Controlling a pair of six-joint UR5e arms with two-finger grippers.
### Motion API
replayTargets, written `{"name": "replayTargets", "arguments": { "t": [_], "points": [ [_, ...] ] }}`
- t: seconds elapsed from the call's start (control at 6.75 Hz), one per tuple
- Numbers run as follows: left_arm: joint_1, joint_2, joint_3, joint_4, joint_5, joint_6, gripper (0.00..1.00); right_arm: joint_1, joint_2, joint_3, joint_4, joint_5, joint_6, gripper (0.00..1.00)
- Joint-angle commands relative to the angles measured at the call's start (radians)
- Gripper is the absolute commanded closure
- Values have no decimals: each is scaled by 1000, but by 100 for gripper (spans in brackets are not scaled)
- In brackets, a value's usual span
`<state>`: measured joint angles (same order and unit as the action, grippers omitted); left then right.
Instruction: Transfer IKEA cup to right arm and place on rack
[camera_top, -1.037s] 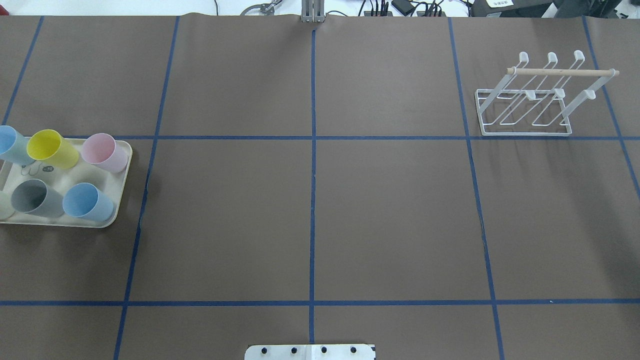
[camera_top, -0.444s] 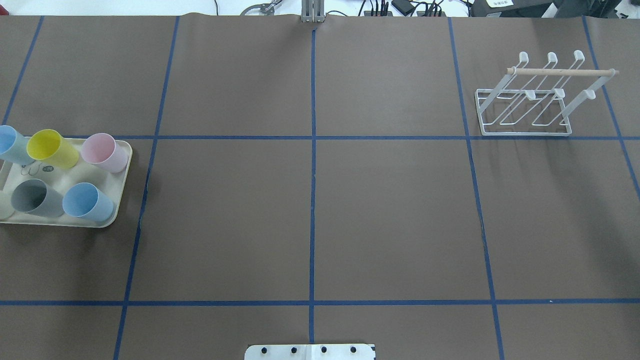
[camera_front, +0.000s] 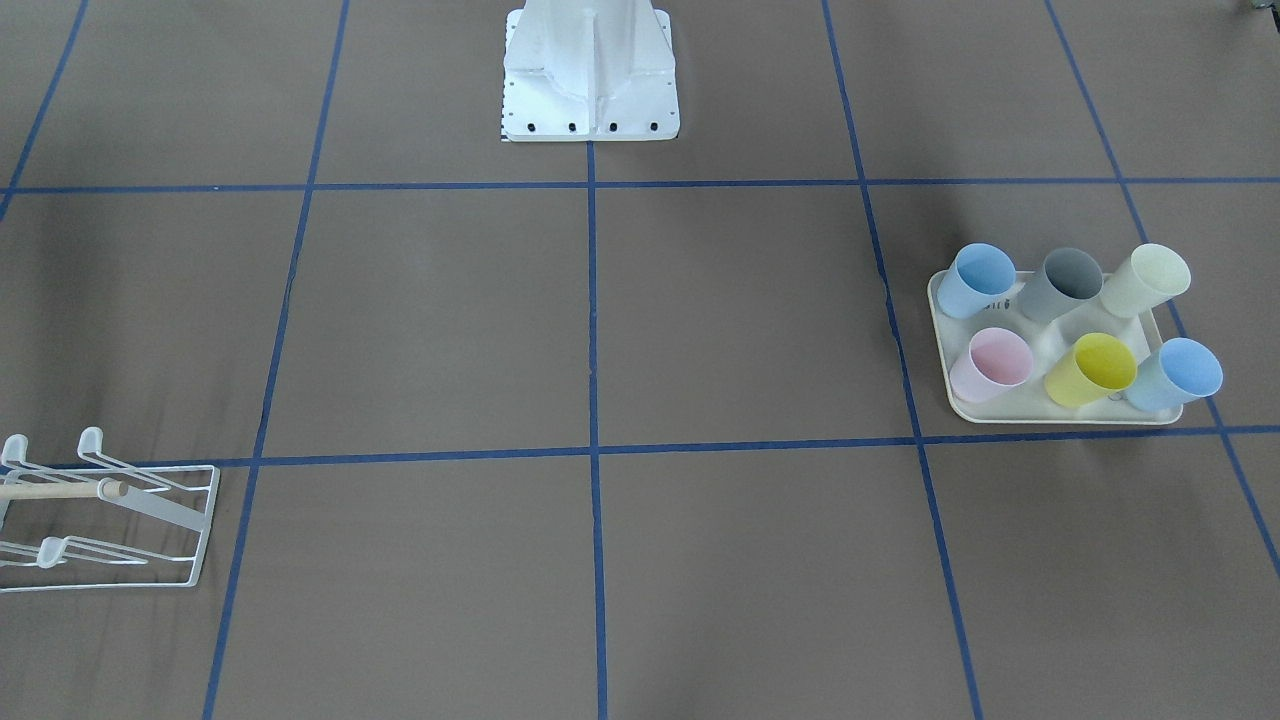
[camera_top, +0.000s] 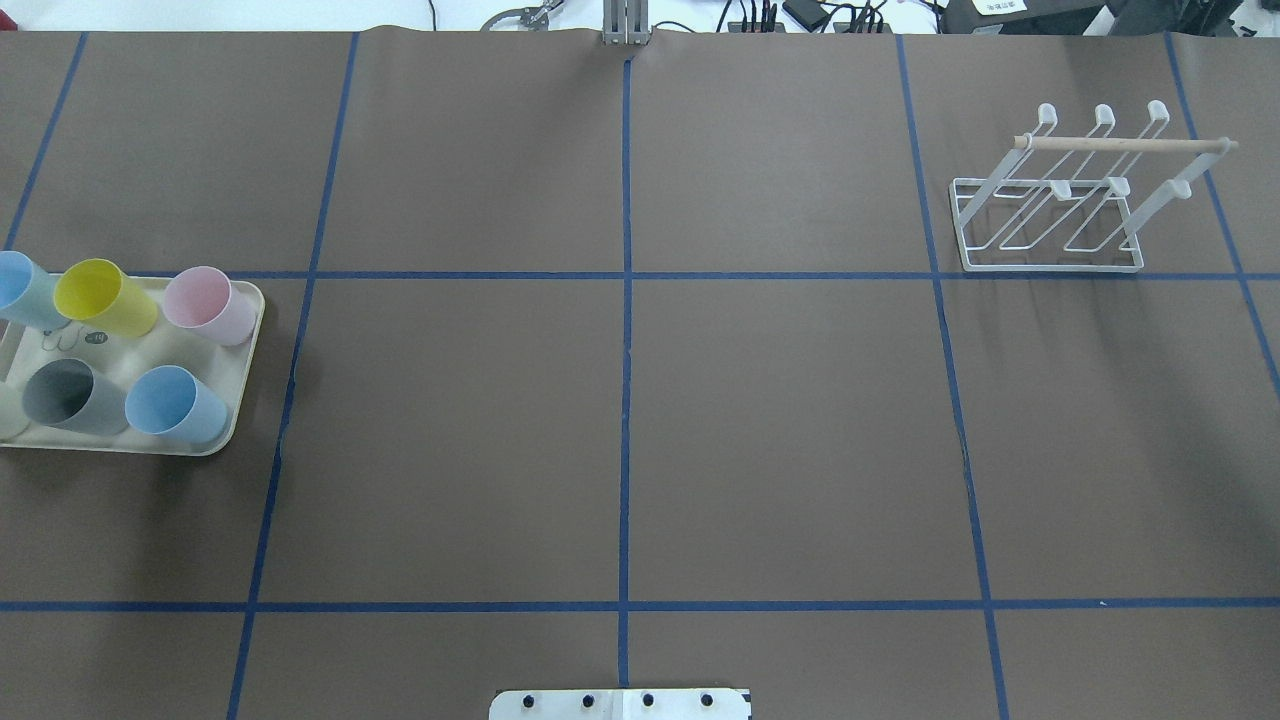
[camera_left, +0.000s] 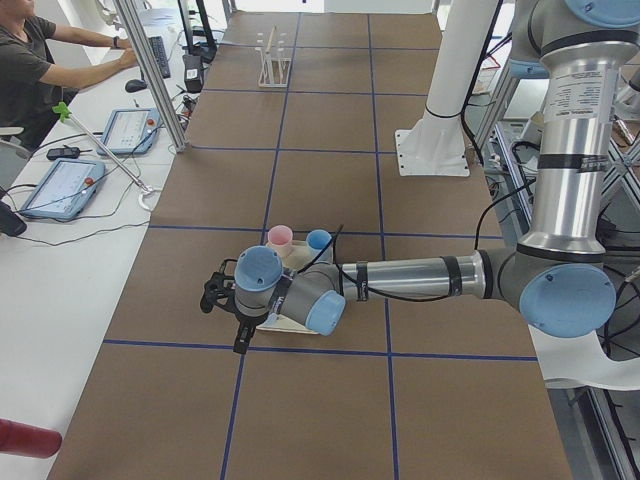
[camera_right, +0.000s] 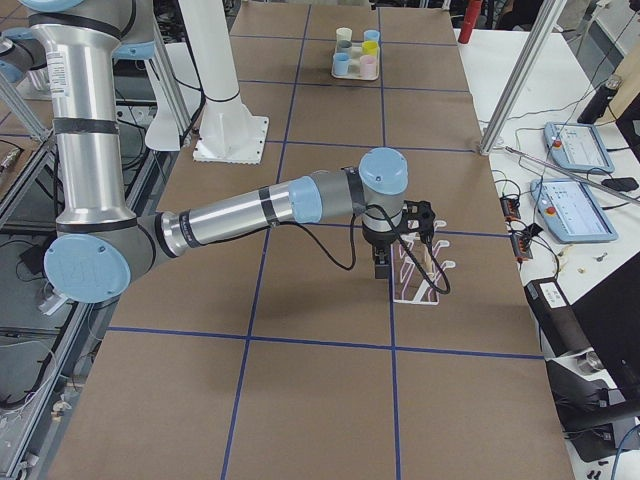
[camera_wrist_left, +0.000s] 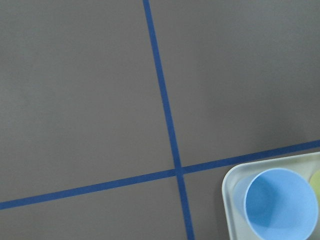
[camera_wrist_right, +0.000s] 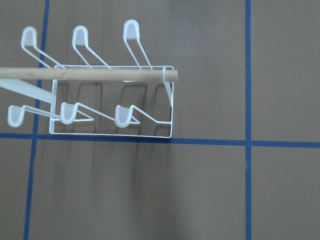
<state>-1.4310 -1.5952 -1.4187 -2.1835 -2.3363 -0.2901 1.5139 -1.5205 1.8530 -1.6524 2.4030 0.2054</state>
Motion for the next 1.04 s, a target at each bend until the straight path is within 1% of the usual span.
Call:
{"name": "replayTargets", "arguments": {
  "t": [0.0, 0.15, 0.3, 0.59, 0.74, 0.89],
  "points": [
    [93, 1, 53, -135, 8, -142, 0, -7, 19, 6, -3, 10, 41, 0],
    [98, 1, 85, -174, 9, -142, 0, -9, 20, 8, -3, 21, 52, 0],
    [125, 1, 92, -186, 9, -142, 7, -11, 20, 8, -1, 28, 75, 0],
    [141, -2, 98, -190, 9, -144, 21, -12, 28, 6, -3, 28, 77, 0],
    [141, -5, 98, -188, 9, -143, 32, -12, 29, 6, -3, 28, 77, 0],
    [141, -8, 98, -188, 9, -142, 42, -12, 29, 6, -3, 28, 77, 0]
  ]
}}
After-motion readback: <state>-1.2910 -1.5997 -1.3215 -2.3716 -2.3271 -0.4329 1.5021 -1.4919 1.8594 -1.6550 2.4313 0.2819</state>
